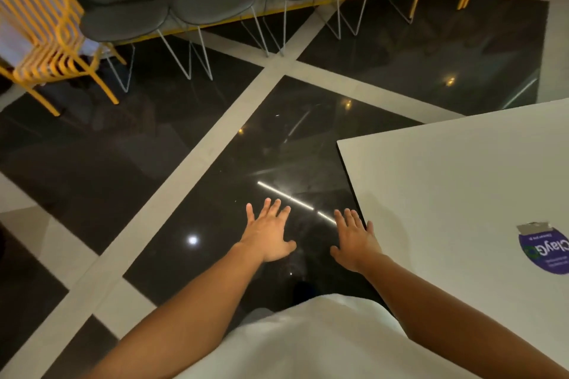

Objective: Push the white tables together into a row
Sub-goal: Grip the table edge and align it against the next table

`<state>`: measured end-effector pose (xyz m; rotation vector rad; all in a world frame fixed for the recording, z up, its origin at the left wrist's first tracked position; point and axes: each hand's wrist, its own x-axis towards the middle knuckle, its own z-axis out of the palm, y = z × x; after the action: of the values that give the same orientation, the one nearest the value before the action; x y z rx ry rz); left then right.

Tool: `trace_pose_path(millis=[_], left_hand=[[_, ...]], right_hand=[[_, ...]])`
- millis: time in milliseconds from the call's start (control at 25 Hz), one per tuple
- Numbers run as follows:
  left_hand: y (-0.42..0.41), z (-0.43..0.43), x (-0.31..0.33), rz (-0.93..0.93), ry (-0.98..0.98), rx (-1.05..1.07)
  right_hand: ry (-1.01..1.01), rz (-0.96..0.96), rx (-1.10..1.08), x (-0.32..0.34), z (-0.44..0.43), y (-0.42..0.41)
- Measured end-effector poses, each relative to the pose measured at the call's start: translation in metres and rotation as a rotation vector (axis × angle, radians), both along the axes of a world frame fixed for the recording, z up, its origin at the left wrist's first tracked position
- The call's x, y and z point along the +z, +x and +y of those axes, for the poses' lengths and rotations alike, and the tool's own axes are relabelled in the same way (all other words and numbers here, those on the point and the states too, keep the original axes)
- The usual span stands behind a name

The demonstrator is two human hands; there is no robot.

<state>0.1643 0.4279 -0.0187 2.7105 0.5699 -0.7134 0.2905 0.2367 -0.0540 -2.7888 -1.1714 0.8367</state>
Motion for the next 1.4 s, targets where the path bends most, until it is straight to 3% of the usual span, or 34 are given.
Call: trace_pose_path(millis=[280, 800, 1040, 1400], left_hand=[[0.143, 0.085, -0.004, -0.056, -0.02, -0.231], [0.465, 0.263, 0.007, -0.063, -0.007, -0.835], [0.583, 0.234, 0.014, -0.064, -0.012, -1.167], [0.753, 0.131, 0.011, -0.094, -0.003, -1.509]], right_hand=[[-0.038, 0.012, -0.236, -0.006, 0.059, 0.082], [-0.017, 0.032, -0.934, -0.009, 0.223, 0.263], [-0.003, 0.034, -1.179, -0.006, 0.243, 0.334], [0.003, 0.097, -1.541, -0.026, 0.183, 0.446]])
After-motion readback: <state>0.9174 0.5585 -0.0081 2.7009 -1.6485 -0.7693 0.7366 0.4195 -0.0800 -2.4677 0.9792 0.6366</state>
